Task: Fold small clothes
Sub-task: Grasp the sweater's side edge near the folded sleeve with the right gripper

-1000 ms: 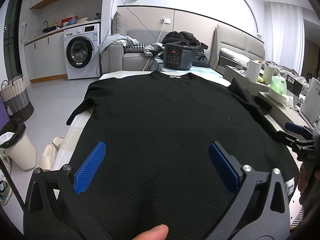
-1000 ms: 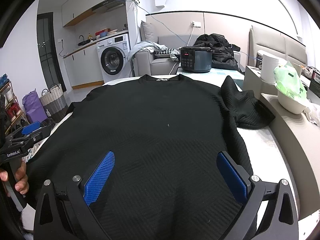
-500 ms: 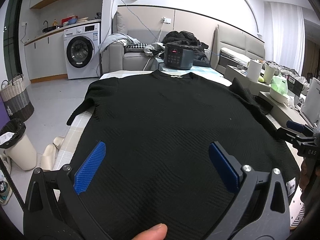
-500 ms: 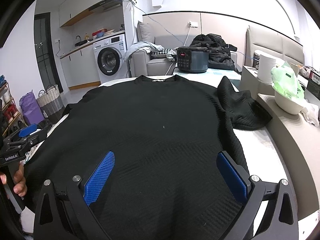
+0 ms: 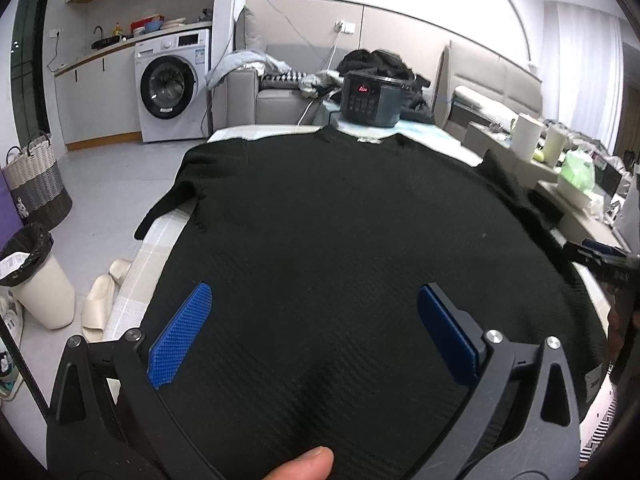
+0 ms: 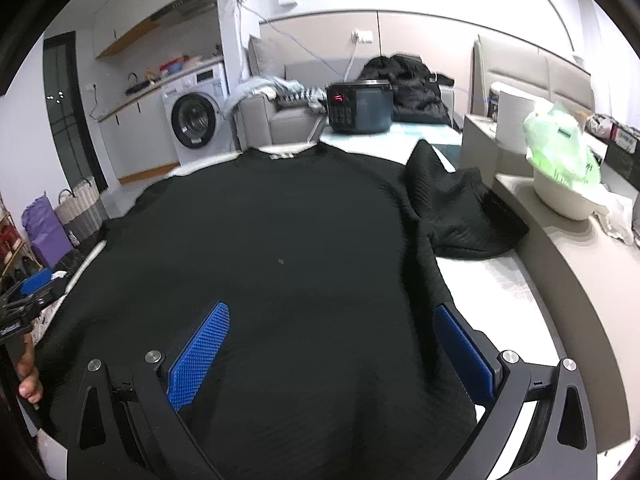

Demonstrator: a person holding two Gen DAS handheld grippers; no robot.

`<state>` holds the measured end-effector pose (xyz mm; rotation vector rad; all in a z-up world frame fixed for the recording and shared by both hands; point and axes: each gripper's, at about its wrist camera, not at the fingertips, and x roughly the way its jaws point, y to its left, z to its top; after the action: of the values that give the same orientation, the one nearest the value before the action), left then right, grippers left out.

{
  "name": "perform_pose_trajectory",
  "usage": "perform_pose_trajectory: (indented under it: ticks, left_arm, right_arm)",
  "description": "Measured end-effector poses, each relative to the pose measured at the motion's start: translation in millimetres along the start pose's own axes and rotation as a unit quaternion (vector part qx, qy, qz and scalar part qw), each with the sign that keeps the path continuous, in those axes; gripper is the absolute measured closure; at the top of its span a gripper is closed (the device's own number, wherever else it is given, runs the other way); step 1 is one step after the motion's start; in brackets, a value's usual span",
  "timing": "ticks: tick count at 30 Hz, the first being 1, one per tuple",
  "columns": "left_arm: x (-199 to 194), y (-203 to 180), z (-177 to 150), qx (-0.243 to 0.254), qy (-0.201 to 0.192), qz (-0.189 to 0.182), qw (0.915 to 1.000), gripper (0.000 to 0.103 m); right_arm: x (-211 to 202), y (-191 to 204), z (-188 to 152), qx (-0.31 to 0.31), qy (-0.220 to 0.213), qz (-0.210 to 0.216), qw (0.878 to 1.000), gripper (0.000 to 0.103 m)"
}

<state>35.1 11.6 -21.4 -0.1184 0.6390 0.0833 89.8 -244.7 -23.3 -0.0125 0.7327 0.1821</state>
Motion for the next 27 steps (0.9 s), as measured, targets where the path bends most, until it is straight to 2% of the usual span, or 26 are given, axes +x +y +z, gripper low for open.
perform_pose_trajectory:
  ticks: [3, 5, 7, 12, 13, 14, 15, 17, 19, 20, 27]
  left_arm:
    - [11, 3, -2, 0.002, 0.017, 0.012, 0.9998, 0.001]
    - [18, 8, -4, -0.002, 0.028, 0.019, 0.9994, 0.001]
    - [22, 13, -5, -0.009, 0.034, 0.021, 0.9991, 0.001]
    - [32, 23, -6, -0.022, 0.048, 0.027, 0.9983, 0.001]
    - [35, 24, -5, -0.023, 0.05, 0.028, 0.9981, 0.001]
    - [37, 25, -5, -0.023, 0.053, 0.029, 0.9979, 0.001]
    - [40, 25, -4, -0.022, 0.056, 0.03, 0.9977, 0.001]
    - [44, 25, -3, -0.02, 0.059, 0.031, 0.9976, 0.001]
    - [46, 25, -2, -0.02, 0.059, 0.032, 0.9975, 0.001]
    - [47, 26, -1, -0.021, 0.061, 0.032, 0.9974, 0.001]
    - [55, 27, 4, -0.029, 0.07, 0.034, 0.9965, 0.001]
  right_arm:
    - [27, -21, 10, 0.04, 0.041, 0.012, 0.998, 0.002]
    - [44, -32, 17, 0.054, 0.06, 0.004, 0.997, 0.015]
    - [61, -38, 24, 0.046, 0.085, -0.025, 0.995, 0.023]
    - [86, -57, 37, 0.074, 0.094, -0.02, 0.993, 0.027]
    - [93, -61, 40, 0.079, 0.096, -0.024, 0.992, 0.035]
    - [97, -63, 42, 0.08, 0.1, -0.034, 0.991, 0.047]
    - [103, -65, 46, 0.078, 0.101, -0.048, 0.991, 0.053]
    - [111, -70, 54, 0.073, 0.102, -0.071, 0.99, 0.082]
    - [119, -76, 63, 0.073, 0.106, -0.071, 0.989, 0.09]
    - [124, -80, 67, 0.069, 0.106, -0.074, 0.989, 0.093]
    - [153, -107, 96, 0.08, 0.1, -0.087, 0.988, 0.094]
